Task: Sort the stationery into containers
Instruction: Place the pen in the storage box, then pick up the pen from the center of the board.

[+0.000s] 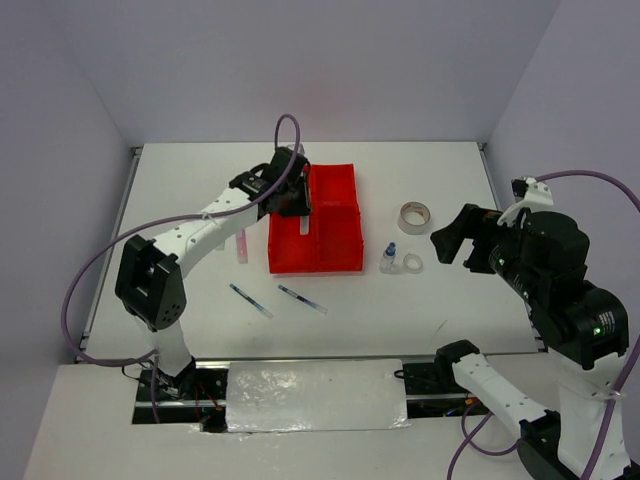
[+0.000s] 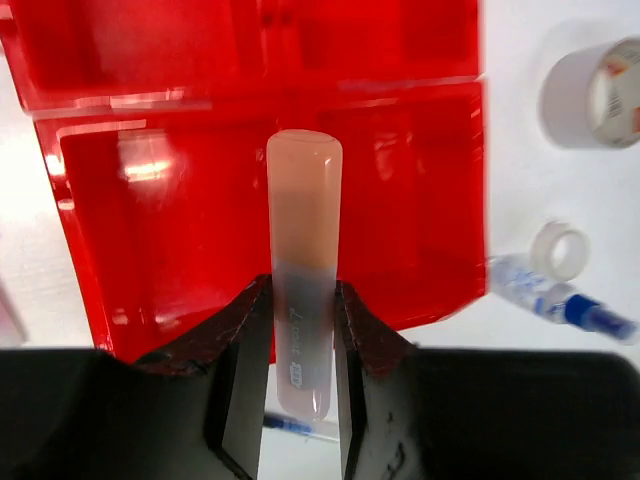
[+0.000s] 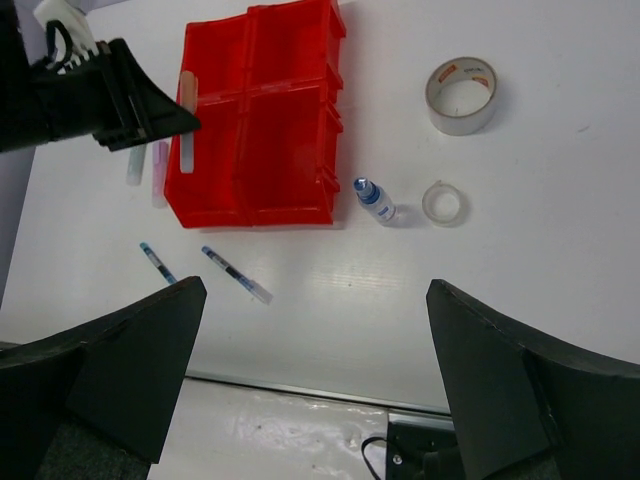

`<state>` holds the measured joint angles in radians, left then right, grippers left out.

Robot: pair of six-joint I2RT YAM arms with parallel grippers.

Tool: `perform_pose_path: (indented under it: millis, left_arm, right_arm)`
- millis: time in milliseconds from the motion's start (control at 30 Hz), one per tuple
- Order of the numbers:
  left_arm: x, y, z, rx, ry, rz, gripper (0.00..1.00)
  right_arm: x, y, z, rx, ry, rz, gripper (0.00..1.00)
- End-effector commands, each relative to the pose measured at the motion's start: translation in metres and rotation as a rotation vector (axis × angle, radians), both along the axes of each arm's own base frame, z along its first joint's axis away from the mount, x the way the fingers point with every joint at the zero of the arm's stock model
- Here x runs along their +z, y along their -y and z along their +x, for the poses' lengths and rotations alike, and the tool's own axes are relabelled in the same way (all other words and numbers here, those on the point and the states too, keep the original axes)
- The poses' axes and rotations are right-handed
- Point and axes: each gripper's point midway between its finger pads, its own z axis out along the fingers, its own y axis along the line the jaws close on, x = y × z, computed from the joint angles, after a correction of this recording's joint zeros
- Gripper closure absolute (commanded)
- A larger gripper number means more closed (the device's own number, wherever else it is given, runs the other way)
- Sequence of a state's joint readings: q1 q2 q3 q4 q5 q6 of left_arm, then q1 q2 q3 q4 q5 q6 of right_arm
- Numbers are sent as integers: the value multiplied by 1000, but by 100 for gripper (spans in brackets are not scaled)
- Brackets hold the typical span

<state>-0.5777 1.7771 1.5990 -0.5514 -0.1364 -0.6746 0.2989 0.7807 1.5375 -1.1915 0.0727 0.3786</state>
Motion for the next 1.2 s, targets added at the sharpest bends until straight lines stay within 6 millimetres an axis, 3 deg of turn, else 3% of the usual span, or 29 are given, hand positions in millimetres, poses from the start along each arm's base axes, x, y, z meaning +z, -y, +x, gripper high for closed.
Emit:
perform_pose_path:
  millis: [0,167,267,433,533,567,667,833,900,967,1033,1067,1167]
  left_arm:
    - [6,-16,-1,86,33,-3,100]
    - [-31,-25,-12,68,5,47,97]
    - [-41,-22,-8,45,12,58,88]
    - [-40,-23,1,43,13,98,74]
    - [-39,-25,-1,47,9,99,53]
    - [-36,-25,-3,48,13,95,41]
    - [-31,-29,-6,57,14,103,23]
    - [-19,-36,-6,86,22,119,17]
    - [-12,-55,-9,159,10,170,15]
    - [-3,-97,-1,309,16,212,14]
    - [-6,-122,1,355,-13,198,15]
    - [-8,-147,7,387,-21,207,19]
    - [-21,-182,9,435,-42,278,19]
  right_arm:
    - [-2,-3,0,10,-2,11,0]
    - [-13,-7,1,30,-16,12,0]
    - [-17,-8,1,40,-25,3,0]
    - [-17,-8,2,46,-28,-9,0]
    - [-14,-9,1,53,-23,-5,0]
    - [-14,-8,1,51,-22,-7,0]
    - [-13,-6,-1,48,-20,-16,0]
    - [-13,-4,-2,48,-22,-28,0]
    - [-14,-5,-2,54,-26,-32,0]
    - [-16,-5,-2,59,-31,-37,0]
    - [-21,-7,-3,74,-42,-42,0]
    - [-22,-7,-4,77,-42,-42,0]
    - [-27,-9,-5,88,-49,-39,0]
